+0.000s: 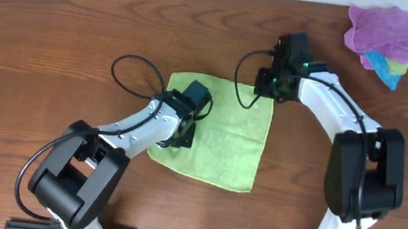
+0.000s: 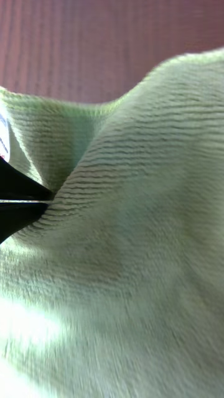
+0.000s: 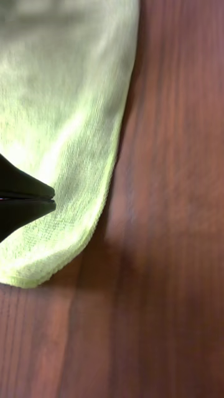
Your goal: Fold the cloth
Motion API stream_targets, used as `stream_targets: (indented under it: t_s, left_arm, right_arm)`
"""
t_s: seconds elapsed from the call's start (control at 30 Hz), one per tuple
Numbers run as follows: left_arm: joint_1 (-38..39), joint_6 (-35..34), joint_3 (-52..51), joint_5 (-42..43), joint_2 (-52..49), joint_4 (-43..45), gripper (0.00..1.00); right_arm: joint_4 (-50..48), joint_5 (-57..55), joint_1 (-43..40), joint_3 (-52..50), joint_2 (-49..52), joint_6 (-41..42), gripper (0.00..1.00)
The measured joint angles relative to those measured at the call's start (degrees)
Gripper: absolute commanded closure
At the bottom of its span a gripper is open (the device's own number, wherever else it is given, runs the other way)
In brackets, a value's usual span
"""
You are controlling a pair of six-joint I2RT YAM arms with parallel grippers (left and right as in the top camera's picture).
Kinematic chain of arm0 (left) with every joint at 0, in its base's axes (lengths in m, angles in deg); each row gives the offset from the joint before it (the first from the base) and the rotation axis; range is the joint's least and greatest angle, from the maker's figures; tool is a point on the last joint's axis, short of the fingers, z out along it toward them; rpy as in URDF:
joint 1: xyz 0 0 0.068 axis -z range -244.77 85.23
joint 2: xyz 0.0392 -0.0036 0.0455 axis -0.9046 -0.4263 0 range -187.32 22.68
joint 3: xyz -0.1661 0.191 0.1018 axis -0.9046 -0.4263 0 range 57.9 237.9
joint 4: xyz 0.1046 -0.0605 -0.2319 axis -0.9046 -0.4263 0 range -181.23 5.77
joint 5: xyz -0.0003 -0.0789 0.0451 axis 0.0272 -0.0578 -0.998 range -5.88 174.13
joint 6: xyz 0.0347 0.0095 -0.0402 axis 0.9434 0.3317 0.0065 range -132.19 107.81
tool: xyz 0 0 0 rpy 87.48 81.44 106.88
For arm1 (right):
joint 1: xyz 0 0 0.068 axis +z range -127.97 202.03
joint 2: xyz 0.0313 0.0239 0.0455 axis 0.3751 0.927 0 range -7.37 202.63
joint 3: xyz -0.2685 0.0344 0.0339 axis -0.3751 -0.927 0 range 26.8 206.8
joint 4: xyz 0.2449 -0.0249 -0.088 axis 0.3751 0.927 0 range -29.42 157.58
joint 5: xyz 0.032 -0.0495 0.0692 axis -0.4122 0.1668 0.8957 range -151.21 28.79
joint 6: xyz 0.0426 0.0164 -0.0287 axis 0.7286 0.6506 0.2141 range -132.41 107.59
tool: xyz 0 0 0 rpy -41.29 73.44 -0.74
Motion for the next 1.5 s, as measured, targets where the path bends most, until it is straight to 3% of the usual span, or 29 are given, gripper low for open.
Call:
stream_targets:
  t_s: [0.13, 0.37, 0.8, 1.1, 1.3, 1.5]
  left_arm:
    - [0.0, 0.3, 4.0, -0.4, 0.0, -0.9, 0.94]
    - [-0.2, 1.5, 6.5, -3.6, 1.4, -1.2, 0.94]
    - [-8.3, 3.6, 6.6, -5.7, 1.8, 8.2, 0.94]
    - [-12.0, 7.2, 6.6, -3.8, 1.8, 10.5, 0.94]
    - [-14.6, 8.0, 6.8, -2.2, 1.8, 5.7, 0.94]
    - [-16.0, 8.5, 6.9, 0.2, 1.8, -5.1, 0.94]
  right_arm:
    - [3.5, 0.5, 0.2, 1.8, -3.2, -1.3, 0.72]
    - [13.2, 1.0, 0.8, 1.9, -10.7, -3.4, 0.62]
    - [27.4, -0.9, 6.7, 1.7, -21.3, -5.9, 0.69]
    - [27.8, -2.6, 12.0, -8.6, -24.7, -5.2, 0.68]
    - [26.4, -3.0, 12.5, -18.9, -37.2, -1.9, 0.6]
    - [24.8, -3.0, 12.5, -28.2, -45.7, 2.0, 0.57]
